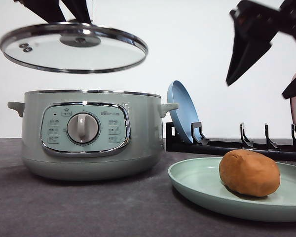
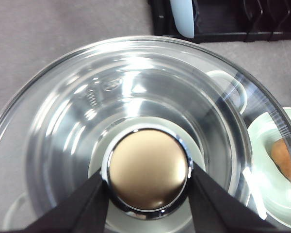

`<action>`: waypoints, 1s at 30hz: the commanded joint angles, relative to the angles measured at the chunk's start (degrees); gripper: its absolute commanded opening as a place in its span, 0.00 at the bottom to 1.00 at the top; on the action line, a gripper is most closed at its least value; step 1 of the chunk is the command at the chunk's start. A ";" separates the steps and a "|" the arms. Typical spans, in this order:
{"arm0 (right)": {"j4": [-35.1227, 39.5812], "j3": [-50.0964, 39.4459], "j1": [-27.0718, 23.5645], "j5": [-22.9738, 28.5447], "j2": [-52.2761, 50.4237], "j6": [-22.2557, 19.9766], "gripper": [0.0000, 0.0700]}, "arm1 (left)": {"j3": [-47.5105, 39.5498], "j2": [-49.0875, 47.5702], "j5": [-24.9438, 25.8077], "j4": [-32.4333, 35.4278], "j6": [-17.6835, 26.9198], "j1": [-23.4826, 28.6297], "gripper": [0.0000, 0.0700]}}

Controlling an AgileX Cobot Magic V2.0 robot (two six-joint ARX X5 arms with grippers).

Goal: Transfer potato from steamer to green plate

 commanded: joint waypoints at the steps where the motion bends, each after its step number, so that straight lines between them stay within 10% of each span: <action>1: -0.21 0.66 0.31 0.37 -0.66 0.27 0.90 | 1.64 0.94 0.44 3.04 -0.31 -0.40 0.00; 30: -1.13 0.66 0.31 0.68 -3.40 0.15 0.90 | 1.64 8.47 0.44 5.74 0.53 -1.06 0.00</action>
